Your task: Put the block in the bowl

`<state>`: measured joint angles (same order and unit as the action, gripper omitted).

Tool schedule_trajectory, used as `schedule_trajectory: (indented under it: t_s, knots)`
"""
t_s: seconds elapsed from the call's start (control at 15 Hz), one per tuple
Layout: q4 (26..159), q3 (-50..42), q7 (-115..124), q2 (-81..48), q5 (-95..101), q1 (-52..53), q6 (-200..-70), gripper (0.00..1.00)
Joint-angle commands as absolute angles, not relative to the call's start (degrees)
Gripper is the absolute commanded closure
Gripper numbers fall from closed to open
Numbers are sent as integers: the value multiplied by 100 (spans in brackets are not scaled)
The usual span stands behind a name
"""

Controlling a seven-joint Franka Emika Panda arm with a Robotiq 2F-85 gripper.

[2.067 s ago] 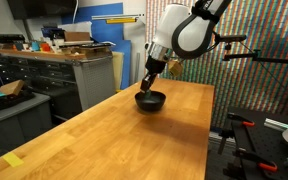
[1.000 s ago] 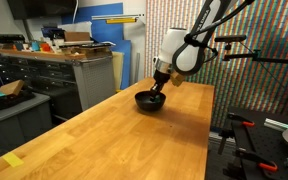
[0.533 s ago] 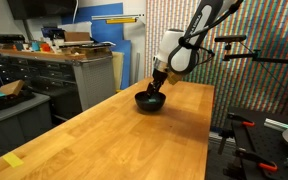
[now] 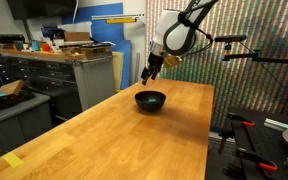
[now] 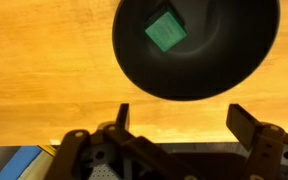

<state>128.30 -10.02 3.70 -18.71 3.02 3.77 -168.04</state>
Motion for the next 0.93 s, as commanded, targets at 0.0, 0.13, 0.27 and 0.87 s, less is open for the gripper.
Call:
schedule_trajectory:
  t_s: [0.0,0.13,0.27,0.87]
  knots:
    - [12839,-873,495,-1089,393,337,-15979,0]
    - [12849,-805,572,-772,444,318,-15597,0]
    - [12895,-735,724,-479,517,305,-15210,0]
    - [12939,-488,820,-236,417,180,-14770,0]
